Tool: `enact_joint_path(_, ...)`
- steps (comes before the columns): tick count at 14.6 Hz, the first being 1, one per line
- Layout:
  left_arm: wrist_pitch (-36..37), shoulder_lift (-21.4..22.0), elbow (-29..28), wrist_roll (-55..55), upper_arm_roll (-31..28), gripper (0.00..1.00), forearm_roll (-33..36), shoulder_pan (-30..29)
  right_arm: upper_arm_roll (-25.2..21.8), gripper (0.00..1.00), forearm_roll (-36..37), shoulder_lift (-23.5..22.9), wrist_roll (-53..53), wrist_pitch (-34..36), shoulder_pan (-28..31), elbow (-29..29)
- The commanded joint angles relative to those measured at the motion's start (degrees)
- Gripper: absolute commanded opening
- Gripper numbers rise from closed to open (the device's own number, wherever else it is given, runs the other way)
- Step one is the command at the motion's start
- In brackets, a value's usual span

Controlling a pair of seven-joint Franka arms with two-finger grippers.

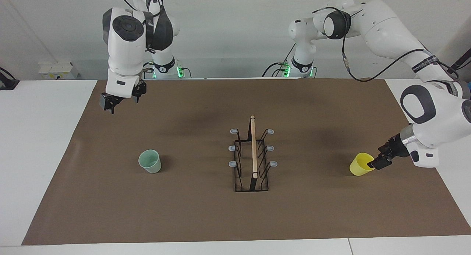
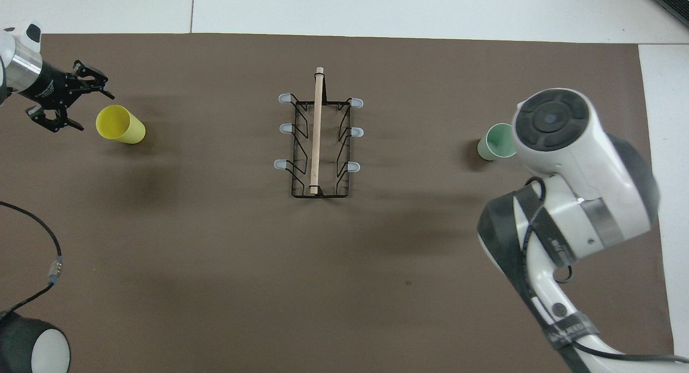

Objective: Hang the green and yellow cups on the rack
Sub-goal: 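Grasp the yellow cup with the left gripper while the right gripper grasps the green cup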

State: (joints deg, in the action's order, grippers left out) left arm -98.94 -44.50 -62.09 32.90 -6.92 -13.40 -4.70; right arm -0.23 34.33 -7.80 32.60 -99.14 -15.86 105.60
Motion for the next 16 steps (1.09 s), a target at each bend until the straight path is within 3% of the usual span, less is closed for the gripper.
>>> enact_joint_path(1, -2.3, -5.2, 5.0, 4.1, 0.2, 0.99, -2.5, -2.1, 0.1, 1.0, 7.3, -4.2, 2.8, -1.1, -1.5, -0.9)
enact_joint_path(4, -3.7, -3.9, 2.0, 11.2, -0.2, 1.0, -10.7, -2.9, 0.0, 1.0, 10.6, -10.1, 2.8, -6.3, -2.3, -2.5)
enact_joint_path(7, -7.6, 1.8, -9.7, 15.3, -0.9, 1.0, -15.5, -3.7, 0.2, 1.0, 16.2, -16.4, 2.9, -6.3, -4.0, -5.2)
enact_joint_path(9, -12.3, 5.7, -18.7, 15.7, -0.9, 1.0, -19.7, -5.0, 0.2, 1.0, 19.9, -17.8, 3.3, -7.9, -4.0, -5.0)
enact_joint_path(10, -13.2, 6.7, -21.1, 15.8, -1.0, 1.0, -24.3, -5.4, 0.3, 1.0, 20.5, -18.6, 3.3, -8.0, -4.3, -5.0)
enact_joint_path(12, -14.2, 8.9, -25.3, 16.5, -0.9, 1.0, -26.9, -5.2, 0.3, 1.0, 22.7, -19.1, 3.3, -9.1, -5.6, -4.6)
enact_joint_path(14, -17.3, 9.8, -28.3, 22.9, -1.0, 1.0, -33.8, -4.9, 0.3, 1.0, 25.3, -19.2, 4.6, -10.3, -5.9, -3.6)
enact_joint_path(16, -19.5, 10.6, -31.1, 29.1, -0.9, 1.0, -35.6, -3.7, 0.3, 1.0, 26.4, -19.2, 4.6, -12.9, -6.0, -2.7)
